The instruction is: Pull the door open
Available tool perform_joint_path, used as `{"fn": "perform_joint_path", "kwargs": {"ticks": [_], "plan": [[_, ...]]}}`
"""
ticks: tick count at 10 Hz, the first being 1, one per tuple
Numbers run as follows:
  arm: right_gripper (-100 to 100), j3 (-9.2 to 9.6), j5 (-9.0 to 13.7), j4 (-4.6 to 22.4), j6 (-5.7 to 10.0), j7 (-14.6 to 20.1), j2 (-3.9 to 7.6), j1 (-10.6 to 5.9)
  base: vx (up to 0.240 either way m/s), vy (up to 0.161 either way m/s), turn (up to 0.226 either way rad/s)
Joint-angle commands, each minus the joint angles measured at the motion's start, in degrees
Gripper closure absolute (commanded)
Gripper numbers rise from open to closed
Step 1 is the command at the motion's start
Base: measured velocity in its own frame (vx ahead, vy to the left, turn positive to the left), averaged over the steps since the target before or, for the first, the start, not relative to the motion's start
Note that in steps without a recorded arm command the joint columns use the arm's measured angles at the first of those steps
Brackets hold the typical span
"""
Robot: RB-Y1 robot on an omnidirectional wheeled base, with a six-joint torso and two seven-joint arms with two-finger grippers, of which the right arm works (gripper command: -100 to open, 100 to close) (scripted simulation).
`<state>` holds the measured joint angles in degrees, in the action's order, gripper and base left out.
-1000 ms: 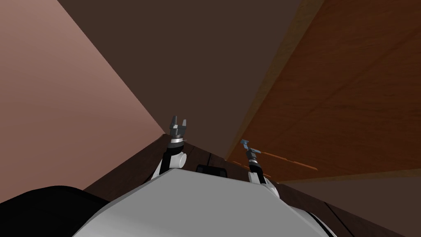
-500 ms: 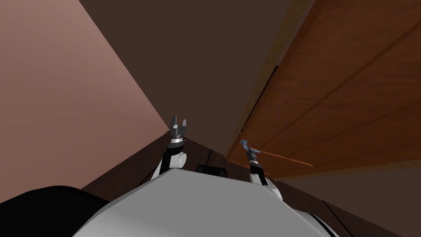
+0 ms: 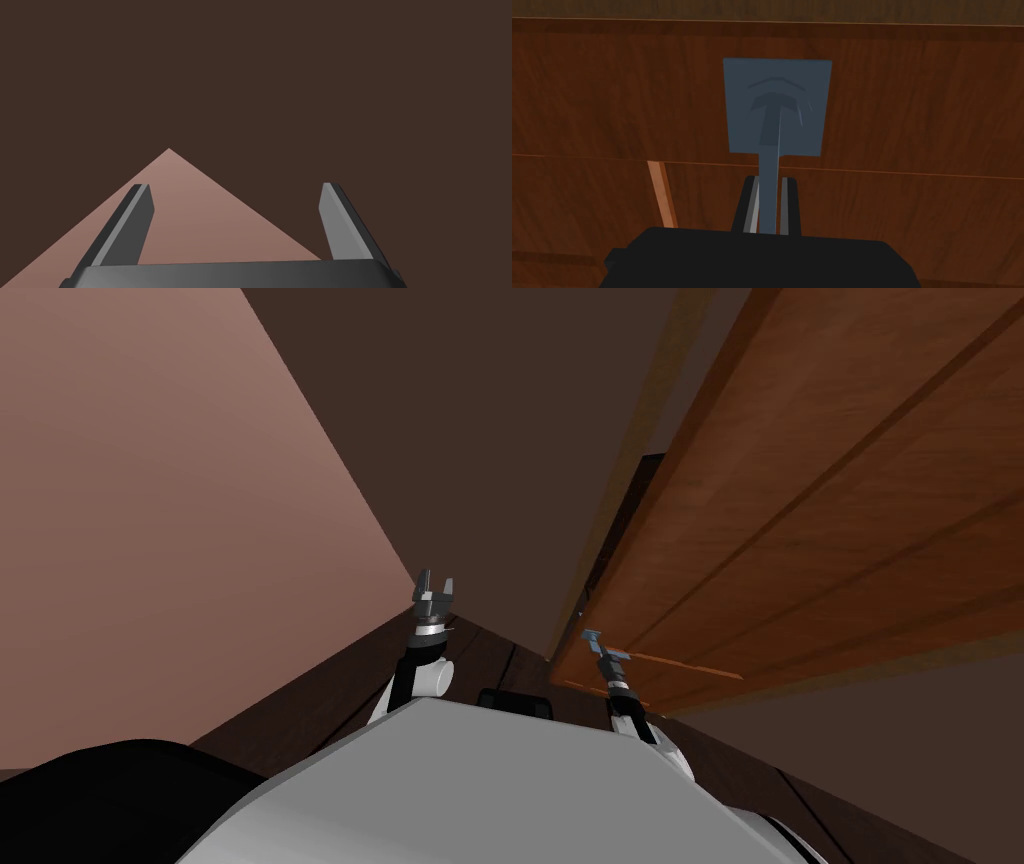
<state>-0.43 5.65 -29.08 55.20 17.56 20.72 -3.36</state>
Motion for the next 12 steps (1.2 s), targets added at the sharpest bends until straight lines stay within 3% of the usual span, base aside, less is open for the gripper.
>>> {"fn": "perform_joint_path", "kwargs": {"ticks": [1, 8, 9, 10, 12], "plan": [[100, 0.72, -0.43, -0.05, 1.17, 0.95, 0.68, 0.73, -0.141, -0.036, 0.113], [100, 3.99, -2.37, -0.30, 6.49, 5.24, 3.76, 4.05, -0.200, -0.056, 0.103], [100, 3.65, -2.16, -0.10, 5.72, 4.77, 3.55, 3.53, -0.087, -0.026, 0.022], [100, 4.25, -2.40, 0.53, 7.73, 5.58, 4.19, 4.62, -0.120, -0.054, 0.142], [100, 4.72, -2.56, 0.89, 9.53, 6.26, 4.84, 5.62, -0.212, -0.088, 0.169]]}}
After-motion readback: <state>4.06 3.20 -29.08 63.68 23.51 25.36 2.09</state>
